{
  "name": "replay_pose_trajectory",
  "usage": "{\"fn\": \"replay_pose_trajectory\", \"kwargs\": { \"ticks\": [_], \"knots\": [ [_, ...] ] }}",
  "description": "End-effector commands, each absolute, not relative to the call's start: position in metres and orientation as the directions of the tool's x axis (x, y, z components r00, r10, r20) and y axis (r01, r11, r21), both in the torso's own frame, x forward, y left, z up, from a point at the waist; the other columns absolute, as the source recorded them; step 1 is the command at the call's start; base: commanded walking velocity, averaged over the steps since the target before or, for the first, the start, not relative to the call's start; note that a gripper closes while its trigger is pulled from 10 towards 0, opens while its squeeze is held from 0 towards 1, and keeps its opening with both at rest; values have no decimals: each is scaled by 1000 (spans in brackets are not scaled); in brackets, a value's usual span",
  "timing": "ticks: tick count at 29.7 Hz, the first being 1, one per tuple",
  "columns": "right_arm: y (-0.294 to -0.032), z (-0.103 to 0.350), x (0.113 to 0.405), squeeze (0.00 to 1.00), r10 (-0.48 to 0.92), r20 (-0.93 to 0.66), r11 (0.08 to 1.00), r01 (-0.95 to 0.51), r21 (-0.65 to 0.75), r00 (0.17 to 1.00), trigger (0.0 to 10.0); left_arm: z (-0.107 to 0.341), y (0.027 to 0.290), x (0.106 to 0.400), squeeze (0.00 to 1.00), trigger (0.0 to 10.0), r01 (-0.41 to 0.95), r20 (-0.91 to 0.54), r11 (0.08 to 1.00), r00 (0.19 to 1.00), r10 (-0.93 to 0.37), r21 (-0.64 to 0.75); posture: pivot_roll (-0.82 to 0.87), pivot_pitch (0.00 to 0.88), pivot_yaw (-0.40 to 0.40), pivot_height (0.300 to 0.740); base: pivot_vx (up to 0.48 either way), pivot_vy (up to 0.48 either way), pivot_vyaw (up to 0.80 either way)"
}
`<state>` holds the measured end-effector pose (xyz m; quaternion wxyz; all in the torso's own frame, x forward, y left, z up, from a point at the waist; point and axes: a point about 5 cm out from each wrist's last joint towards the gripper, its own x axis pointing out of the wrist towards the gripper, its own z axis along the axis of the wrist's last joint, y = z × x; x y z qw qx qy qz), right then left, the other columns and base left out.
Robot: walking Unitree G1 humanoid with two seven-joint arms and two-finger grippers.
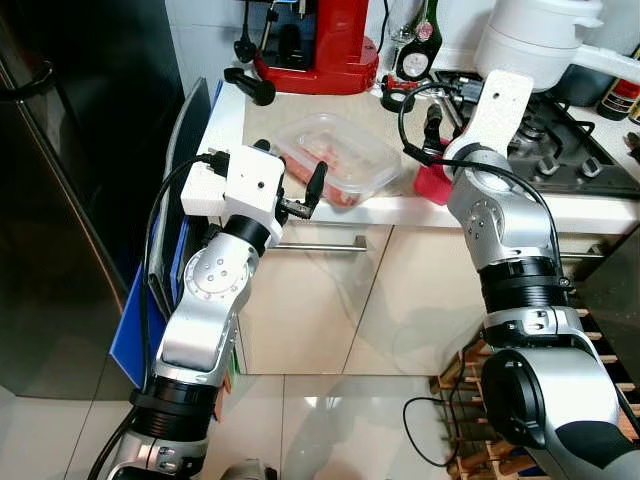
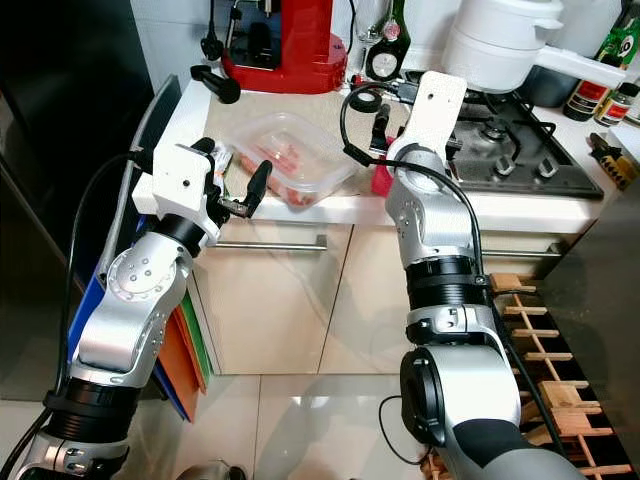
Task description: Restocking fridge
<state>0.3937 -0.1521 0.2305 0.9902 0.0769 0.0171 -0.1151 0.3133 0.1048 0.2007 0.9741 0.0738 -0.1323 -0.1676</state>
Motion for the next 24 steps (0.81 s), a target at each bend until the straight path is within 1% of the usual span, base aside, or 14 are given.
{"fn": "replay_pose_trajectory", "kwargs": {
  "ticks": [1,12,15,17,24],
  "knots": [
    [-158,233,391,0,-266,-53,949,271,160,962,10000,204,105,312,0,10000,300,241,934,908,-342,192,118,0,-75,740,0,0,0],
    [-149,226,389,0,-243,-149,940,270,210,959,10000,206,105,314,0,10000,297,248,935,908,-339,192,111,0,-77,740,0,0,0],
    [-147,224,390,0,-236,-168,942,267,201,957,10000,206,105,314,0,10000,294,250,937,909,-335,189,113,0,-81,740,0,0,0],
    [-150,221,391,0,-247,-186,943,280,179,951,10000,206,105,314,0,10000,292,251,938,909,-333,187,114,0,-83,740,0,0,0],
    [-153,207,391,0,-254,-232,940,296,168,939,10000,206,106,313,0,10000,287,252,940,911,-327,183,115,0,-85,740,0,0,0]
  ]
}}
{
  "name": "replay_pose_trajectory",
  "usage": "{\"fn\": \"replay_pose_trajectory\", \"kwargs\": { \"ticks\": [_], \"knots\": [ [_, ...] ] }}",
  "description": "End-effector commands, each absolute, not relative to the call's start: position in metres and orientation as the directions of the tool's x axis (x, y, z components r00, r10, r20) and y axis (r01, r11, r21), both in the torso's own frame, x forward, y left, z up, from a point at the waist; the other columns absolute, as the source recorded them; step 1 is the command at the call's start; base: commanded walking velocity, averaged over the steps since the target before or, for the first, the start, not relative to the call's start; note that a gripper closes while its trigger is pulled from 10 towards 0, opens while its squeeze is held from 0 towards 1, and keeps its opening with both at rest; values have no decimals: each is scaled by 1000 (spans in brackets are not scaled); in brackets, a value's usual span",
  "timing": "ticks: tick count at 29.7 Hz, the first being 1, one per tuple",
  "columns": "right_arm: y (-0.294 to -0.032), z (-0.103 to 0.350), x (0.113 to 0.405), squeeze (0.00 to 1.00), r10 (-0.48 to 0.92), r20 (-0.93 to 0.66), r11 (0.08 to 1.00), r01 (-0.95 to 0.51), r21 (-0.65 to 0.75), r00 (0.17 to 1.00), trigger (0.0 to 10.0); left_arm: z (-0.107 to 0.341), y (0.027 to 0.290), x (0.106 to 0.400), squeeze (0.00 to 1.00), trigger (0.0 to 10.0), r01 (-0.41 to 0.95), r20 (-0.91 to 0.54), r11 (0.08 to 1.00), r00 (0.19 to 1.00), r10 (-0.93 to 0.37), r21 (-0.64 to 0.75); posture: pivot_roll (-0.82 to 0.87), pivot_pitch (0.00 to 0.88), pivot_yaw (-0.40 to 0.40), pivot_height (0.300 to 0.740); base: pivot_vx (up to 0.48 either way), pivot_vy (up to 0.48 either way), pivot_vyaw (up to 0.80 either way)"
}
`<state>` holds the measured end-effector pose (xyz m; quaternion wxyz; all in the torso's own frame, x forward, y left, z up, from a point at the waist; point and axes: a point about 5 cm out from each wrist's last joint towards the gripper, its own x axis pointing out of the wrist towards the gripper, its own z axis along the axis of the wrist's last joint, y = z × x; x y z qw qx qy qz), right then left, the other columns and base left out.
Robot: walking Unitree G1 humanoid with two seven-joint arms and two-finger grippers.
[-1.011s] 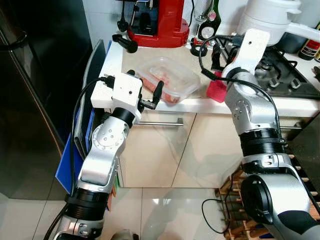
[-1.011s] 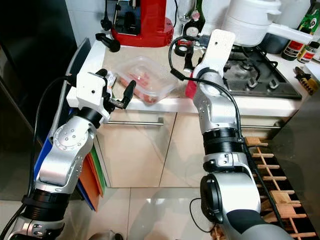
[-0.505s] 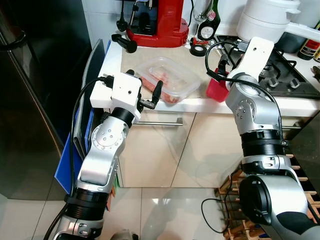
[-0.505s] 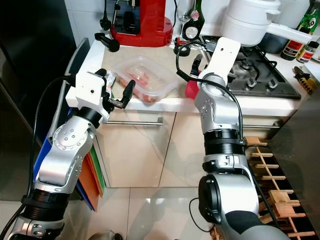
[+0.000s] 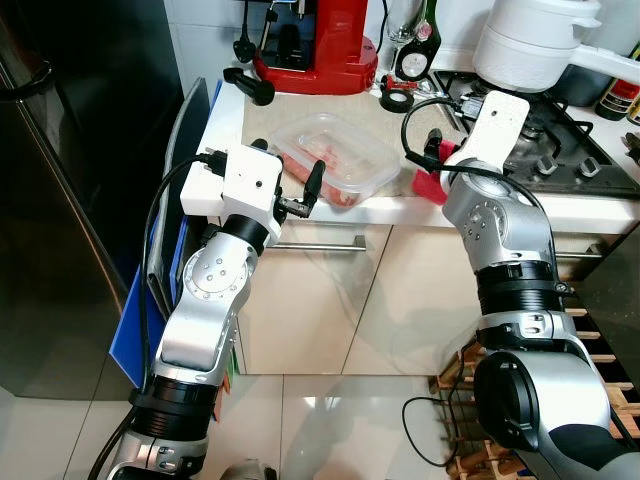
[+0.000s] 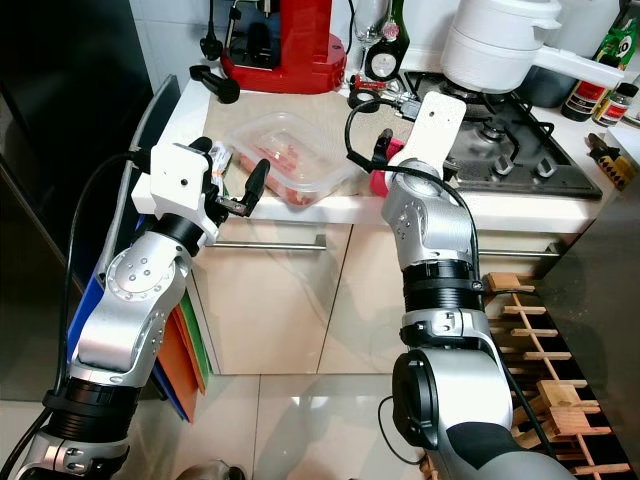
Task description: Restocking fridge
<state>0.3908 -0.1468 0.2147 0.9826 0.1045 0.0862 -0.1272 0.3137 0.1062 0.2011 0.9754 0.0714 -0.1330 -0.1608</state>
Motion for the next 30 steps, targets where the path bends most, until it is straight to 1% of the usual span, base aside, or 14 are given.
{"fn": "replay_pose_trajectory", "kwargs": {
  "ticks": [1,6,16,17,18,19,20,30],
  "knots": [
    [-153,206,391,0,-253,-239,940,297,167,938,10000,206,105,313,0,10000,286,253,941,911,-326,183,115,0,-86,740,0,0,0],
    [-152,199,391,0,-249,-264,940,298,167,932,10000,206,105,312,0,10000,286,254,941,911,-325,180,115,0,-86,740,0,0,0],
    [-152,184,391,0,-231,-347,926,315,210,909,10000,207,105,312,0,10000,284,252,942,912,-323,180,118,0,-86,740,0,0,0],
    [-152,182,391,0,-227,-354,924,316,218,907,9804,207,105,312,0,10000,284,252,942,912,-323,180,118,0,-86,740,0,0,0],
    [-152,181,391,0,-224,-360,922,316,222,906,3725,207,105,312,0,10000,284,252,942,912,-323,180,119,0,-86,740,0,0,0],
    [-152,180,391,0,-222,-363,922,316,225,905,118,207,105,312,0,10000,284,252,942,912,-323,180,119,0,-85,740,0,0,0],
    [-152,177,391,0,-214,-373,919,316,236,903,0,207,105,312,0,10000,284,252,942,912,-323,180,119,0,-86,740,0,0,0],
    [-153,169,389,0,-211,-394,912,325,249,894,0,206,105,312,0,10000,285,250,942,912,-324,178,117,0,-84,740,0,0,0]
  ]
}}
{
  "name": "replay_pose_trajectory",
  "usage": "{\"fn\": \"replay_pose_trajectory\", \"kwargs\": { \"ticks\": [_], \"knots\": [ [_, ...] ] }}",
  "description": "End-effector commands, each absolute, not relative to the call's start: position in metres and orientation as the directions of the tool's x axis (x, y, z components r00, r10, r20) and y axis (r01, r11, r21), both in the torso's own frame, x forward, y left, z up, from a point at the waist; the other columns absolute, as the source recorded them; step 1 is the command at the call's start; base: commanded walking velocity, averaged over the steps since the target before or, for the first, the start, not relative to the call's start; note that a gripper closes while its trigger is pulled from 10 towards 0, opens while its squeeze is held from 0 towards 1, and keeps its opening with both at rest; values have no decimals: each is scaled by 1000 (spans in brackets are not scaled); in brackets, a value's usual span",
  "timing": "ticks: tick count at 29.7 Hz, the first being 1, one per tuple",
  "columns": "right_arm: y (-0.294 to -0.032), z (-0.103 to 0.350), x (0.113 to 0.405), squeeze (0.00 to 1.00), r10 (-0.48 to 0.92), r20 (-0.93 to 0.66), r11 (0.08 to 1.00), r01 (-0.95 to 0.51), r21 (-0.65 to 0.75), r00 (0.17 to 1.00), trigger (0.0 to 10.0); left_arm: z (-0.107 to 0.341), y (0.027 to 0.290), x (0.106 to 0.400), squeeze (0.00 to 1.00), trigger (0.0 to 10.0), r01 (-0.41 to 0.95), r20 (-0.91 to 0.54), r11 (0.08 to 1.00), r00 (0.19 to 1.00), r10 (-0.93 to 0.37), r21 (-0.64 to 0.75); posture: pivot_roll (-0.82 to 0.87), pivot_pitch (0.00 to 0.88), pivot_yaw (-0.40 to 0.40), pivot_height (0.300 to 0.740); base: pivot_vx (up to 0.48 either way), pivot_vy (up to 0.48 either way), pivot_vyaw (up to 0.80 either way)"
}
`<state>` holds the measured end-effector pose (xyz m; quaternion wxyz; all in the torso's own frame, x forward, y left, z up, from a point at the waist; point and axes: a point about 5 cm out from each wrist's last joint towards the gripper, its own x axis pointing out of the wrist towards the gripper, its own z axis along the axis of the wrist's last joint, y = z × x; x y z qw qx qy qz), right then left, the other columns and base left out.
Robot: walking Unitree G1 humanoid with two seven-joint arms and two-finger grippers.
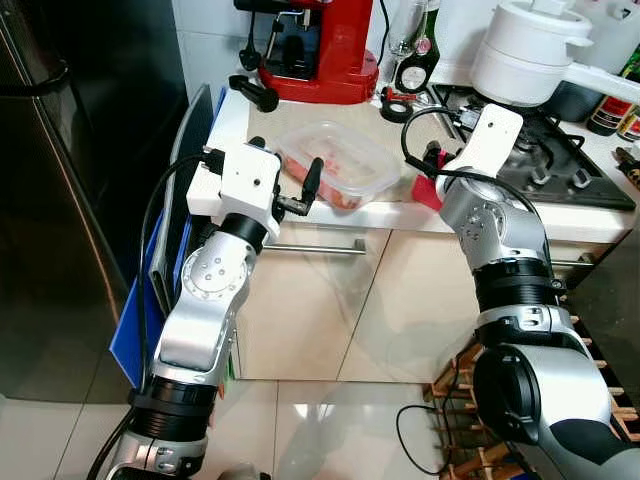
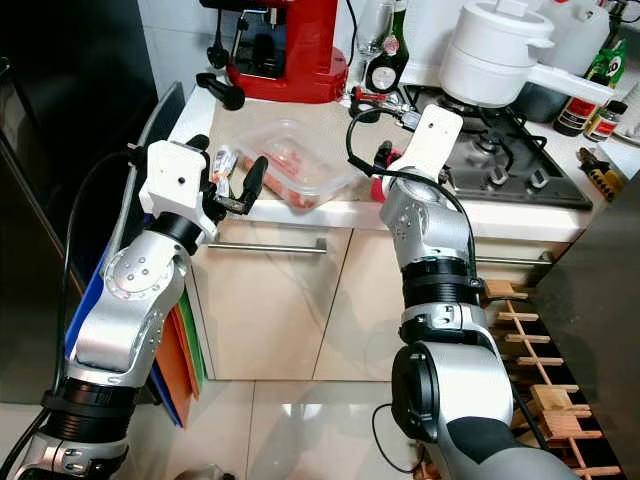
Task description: Restocking fridge
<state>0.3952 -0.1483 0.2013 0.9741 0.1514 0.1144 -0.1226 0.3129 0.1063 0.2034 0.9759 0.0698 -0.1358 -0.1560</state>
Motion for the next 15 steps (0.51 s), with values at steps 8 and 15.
{"fn": "replay_pose_trajectory", "kwargs": {
  "ticks": [8,15],
  "knots": [
    [-155,189,392,0,-217,-236,932,273,237,947,0,206,105,312,0,10000,286,250,941,912,-325,180,118,0,-85,740,0,0,0],
    [-155,224,394,133,-221,-14,951,219,220,975,0,206,105,312,0,10000,286,251,941,911,-326,183,120,0,-85,740,0,0,0]
  ]
}}
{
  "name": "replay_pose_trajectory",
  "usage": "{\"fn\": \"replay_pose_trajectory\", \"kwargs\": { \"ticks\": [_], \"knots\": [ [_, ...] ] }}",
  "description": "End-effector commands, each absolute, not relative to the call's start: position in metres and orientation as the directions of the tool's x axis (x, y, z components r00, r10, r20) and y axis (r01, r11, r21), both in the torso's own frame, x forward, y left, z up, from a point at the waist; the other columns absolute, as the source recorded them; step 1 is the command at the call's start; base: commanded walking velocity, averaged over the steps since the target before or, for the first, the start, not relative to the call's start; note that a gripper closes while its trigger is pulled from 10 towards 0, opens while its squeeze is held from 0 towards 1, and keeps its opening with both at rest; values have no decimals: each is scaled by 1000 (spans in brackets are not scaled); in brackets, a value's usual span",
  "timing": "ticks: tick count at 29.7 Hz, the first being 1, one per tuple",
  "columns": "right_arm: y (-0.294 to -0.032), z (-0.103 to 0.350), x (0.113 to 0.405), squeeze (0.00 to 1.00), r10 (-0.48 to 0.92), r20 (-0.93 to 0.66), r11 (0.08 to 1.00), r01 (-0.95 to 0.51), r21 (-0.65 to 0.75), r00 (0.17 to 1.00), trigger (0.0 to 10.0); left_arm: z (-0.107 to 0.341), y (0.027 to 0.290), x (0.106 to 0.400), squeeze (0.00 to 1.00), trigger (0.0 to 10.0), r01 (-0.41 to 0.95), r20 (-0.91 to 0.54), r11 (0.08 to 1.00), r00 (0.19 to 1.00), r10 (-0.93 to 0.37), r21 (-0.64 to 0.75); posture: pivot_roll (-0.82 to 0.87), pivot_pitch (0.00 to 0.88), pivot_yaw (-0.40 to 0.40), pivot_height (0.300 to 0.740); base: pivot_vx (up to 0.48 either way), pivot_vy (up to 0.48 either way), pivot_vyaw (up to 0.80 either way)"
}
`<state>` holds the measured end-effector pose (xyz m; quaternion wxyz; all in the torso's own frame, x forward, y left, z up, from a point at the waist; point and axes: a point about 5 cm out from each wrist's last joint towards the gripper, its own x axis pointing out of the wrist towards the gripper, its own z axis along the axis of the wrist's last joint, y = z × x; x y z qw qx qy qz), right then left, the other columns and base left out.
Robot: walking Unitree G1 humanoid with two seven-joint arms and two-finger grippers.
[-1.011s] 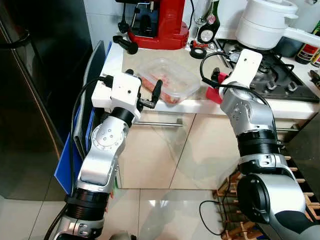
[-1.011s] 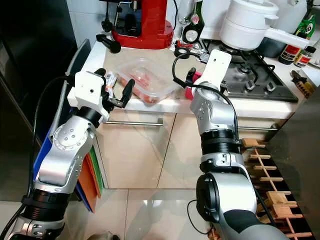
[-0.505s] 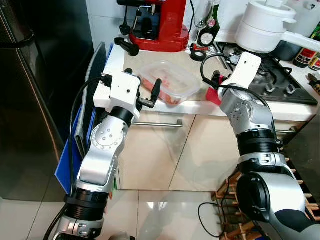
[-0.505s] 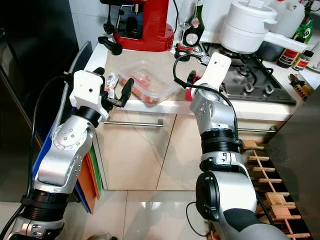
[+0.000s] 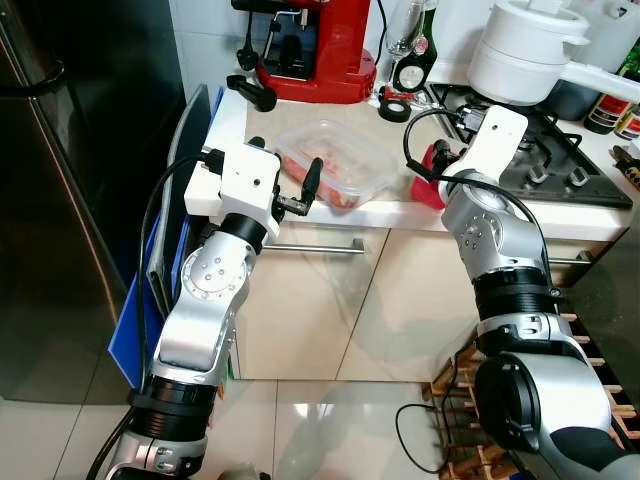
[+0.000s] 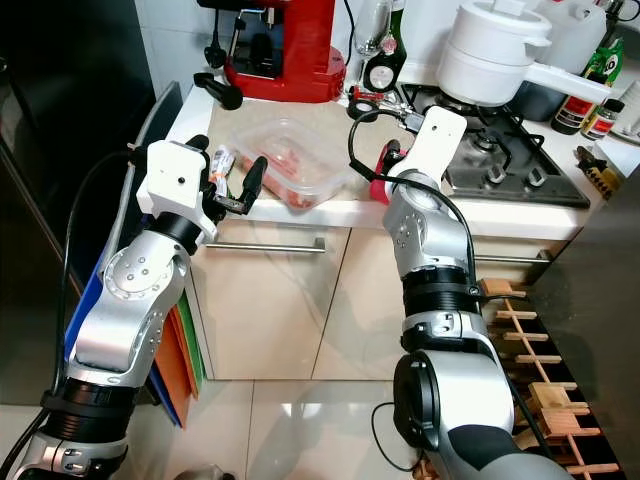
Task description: Restocking fridge
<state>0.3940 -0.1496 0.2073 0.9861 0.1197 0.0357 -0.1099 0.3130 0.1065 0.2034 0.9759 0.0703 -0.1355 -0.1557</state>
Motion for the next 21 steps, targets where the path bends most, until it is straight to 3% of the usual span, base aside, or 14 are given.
{"fn": "replay_pose_trajectory", "kwargs": {
  "ticks": [1,9,11,13,14,17,21],
  "knots": [
    [-155,232,395,133,-220,34,954,208,214,975,0,207,105,312,0,10000,286,253,941,911,-326,184,120,0,-85,740,0,0,0],
    [-156,250,397,133,-207,151,969,181,168,967,0,207,104,313,0,10000,286,257,940,909,-327,185,123,0,-91,740,0,0,0],
    [-155,259,396,43,-209,211,973,182,140,955,0,207,104,313,0,10000,286,257,940,909,-328,185,124,0,-92,740,0,0,0],
    [-155,263,395,27,-207,243,975,181,125,948,0,208,104,313,0,10000,286,258,940,909,-327,185,124,0,-92,740,0,0,0],
    [-153,273,391,27,-203,319,979,187,81,926,10000,208,105,313,0,10000,285,259,941,909,-326,184,124,0,-91,740,0,0,0],
    [-149,287,384,0,-178,433,982,186,25,884,10000,208,104,313,0,10000,286,261,941,908,-327,182,122,0,-90,740,0,0,0],
    [-158,280,372,0,-200,470,977,208,36,860,10000,208,103,312,0,10000,289,264,940,907,-329,181,127,0,-103,740,0,0,0]
  ]
}}
